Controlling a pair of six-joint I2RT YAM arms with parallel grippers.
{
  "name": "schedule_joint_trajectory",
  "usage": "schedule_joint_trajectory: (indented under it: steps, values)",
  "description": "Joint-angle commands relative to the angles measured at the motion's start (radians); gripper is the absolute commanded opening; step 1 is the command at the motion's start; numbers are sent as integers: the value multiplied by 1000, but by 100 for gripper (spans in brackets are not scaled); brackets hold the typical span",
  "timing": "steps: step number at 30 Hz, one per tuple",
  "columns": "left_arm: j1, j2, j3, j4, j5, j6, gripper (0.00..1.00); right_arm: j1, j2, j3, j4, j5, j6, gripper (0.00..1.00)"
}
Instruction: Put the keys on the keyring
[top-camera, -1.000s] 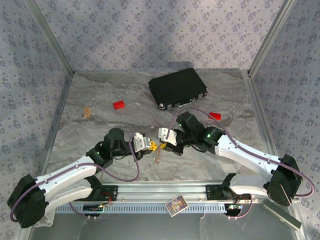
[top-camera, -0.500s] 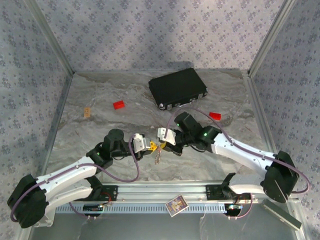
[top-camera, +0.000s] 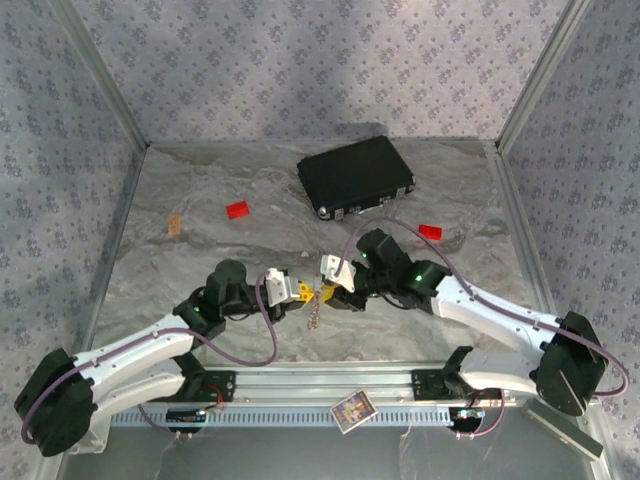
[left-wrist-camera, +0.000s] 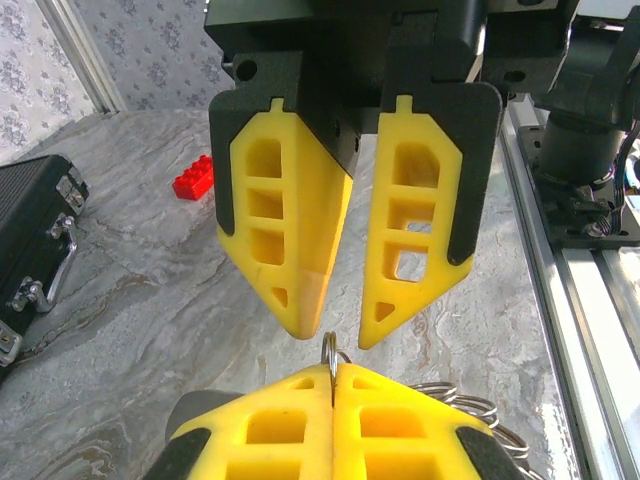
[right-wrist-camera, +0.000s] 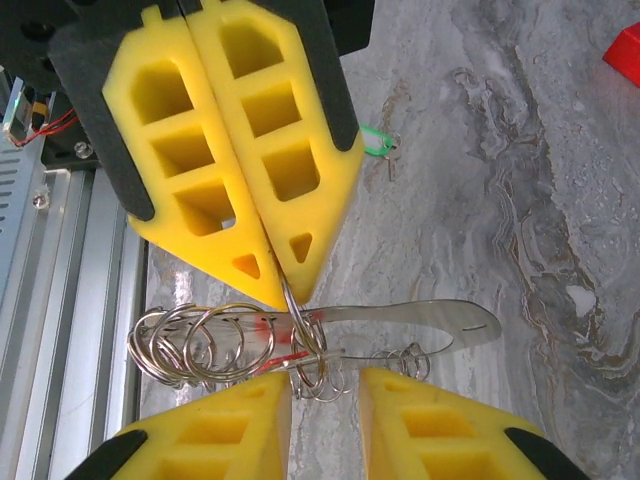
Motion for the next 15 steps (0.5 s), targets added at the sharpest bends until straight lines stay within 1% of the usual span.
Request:
schedule_joint_trajectory:
  steps: [1,5,15]
  values:
    - [-5,-14,-5,80,29,-23,0,-1,-22,-30,84,-29,56,26]
    - [-5,-12,-15,110,29,-39,0,1,-25,-47,133,-27,69,26]
    - [-9,2,-13,122,32,-42,0,12,-1,-54,164,-39,70,21]
